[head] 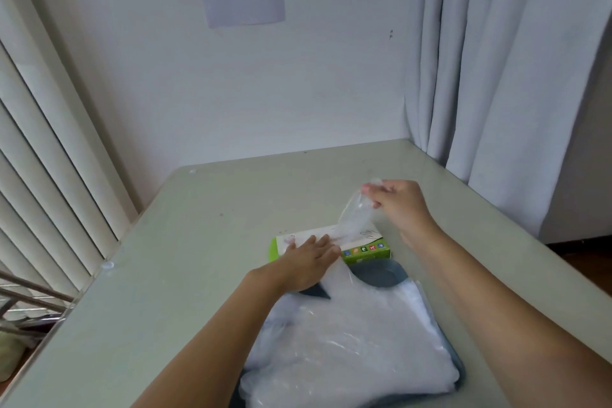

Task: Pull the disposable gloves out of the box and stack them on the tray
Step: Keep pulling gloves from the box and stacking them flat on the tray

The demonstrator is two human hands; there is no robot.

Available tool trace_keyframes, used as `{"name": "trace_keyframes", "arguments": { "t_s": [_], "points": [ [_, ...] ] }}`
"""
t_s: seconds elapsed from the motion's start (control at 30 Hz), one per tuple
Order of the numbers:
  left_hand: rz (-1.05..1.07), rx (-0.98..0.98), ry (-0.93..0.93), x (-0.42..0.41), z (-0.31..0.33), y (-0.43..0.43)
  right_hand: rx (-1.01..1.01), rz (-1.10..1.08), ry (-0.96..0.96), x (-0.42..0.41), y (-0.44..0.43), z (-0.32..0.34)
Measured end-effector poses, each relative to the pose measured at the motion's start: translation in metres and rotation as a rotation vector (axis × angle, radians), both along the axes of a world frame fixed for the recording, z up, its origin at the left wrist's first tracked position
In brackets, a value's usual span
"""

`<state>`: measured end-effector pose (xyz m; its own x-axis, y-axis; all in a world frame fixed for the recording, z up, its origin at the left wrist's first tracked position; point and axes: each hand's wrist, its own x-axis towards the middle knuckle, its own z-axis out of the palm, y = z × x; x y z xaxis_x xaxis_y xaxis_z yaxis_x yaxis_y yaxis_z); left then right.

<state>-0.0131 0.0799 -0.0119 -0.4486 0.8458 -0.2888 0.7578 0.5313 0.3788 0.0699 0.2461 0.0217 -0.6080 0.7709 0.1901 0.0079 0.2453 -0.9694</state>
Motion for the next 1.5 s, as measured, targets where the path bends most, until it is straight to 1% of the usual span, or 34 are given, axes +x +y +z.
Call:
{"name": "trace_keyframes", "arguments": {
  "t_s": [0.07,0.13,0.2,0.3,0.33,0.37,0.43,0.5,0.63,0.7,0.77,0.8,0.87,0.9,0.97,1.03,1.1,1.17,1.23,1.27,1.3,1.33,1.43,1.5],
  "points": [
    [0.024,-0.012,-0.023,-0.001,-0.002,0.001,0.055,-0.044,0.146,0.007,0.001,0.016],
    [0.027,-0.036,-0.007,-0.002,-0.003,0.001,0.088,-0.065,0.291,0.019,0.0,0.036],
    [0.053,0.013,-0.01,-0.004,-0.006,0.0,0.108,-0.01,0.386,0.034,-0.002,0.056],
    [0.16,0.25,-0.163,-0.003,-0.003,-0.015,0.105,0.146,0.395,0.053,-0.007,0.081],
    [0.194,0.356,-0.206,0.001,0.005,-0.02,0.095,0.196,0.396,0.06,-0.008,0.088],
    [0.184,0.452,-0.245,0.002,0.012,-0.024,0.073,0.244,0.406,0.065,-0.009,0.093],
    [0.146,0.578,-0.36,0.011,0.033,-0.023,0.002,0.31,0.435,0.079,-0.013,0.102],
    [0.178,0.631,-0.455,0.027,0.058,-0.018,-0.107,0.365,0.456,0.091,-0.019,0.109],
    [0.12,0.71,-0.527,0.049,0.067,-0.018,-0.288,0.495,0.481,0.109,-0.031,0.116],
    [0.161,0.801,-0.649,0.055,0.069,-0.021,-0.351,0.539,0.496,0.121,-0.039,0.118],
    [0.209,0.92,-0.822,0.061,0.071,-0.022,-0.401,0.537,0.504,0.129,-0.044,0.117],
    [0.195,0.987,-0.889,0.068,0.076,-0.026,-0.418,0.516,0.511,0.135,-0.047,0.116],
    [0.176,1.081,-0.946,0.081,0.083,-0.033,-0.448,0.468,0.512,0.144,-0.053,0.112],
    [0.186,1.099,-0.966,0.085,0.085,-0.038,-0.458,0.441,0.496,0.148,-0.055,0.109],
    [0.273,1.056,-1.003,0.09,0.088,-0.049,-0.48,0.4,0.433,0.155,-0.061,0.1],
    [0.386,0.952,-0.981,0.087,0.087,-0.06,-0.486,0.357,0.33,0.159,-0.062,0.088],
    [0.449,0.83,-0.885,0.086,0.083,-0.073,-0.413,0.334,0.2,0.162,-0.066,0.077],
    [0.47,0.745,-0.718,0.083,0.075,-0.086,-0.29,0.298,0.061,0.161,-0.074,0.063],
    [0.449,0.596,-0.467,0.076,0.064,-0.095,-0.197,0.234,-0.037,0.155,-0.084,0.046],
    [0.441,0.513,-0.369,0.073,0.058,-0.098,-0.157,0.193,-0.082,0.15,-0.087,0.037],
    [0.449,0.446,-0.315,0.07,0.051,-0.1,-0.107,0.149,-0.138,0.146,-0.087,0.027],
    [0.468,0.401,-0.304,0.068,0.045,-0.102,-0.05,0.109,-0.206,0.141,-0.087,0.016],
    [0.528,0.353,-0.304,0.069,0.027,-0.102,0.158,0.047,-0.423,0.133,-0.083,-0.012],
    [0.523,0.342,-0.226,0.07,0.015,-0.102,0.312,0.011,-0.567,0.129,-0.081,-0.029]
  ]
}}
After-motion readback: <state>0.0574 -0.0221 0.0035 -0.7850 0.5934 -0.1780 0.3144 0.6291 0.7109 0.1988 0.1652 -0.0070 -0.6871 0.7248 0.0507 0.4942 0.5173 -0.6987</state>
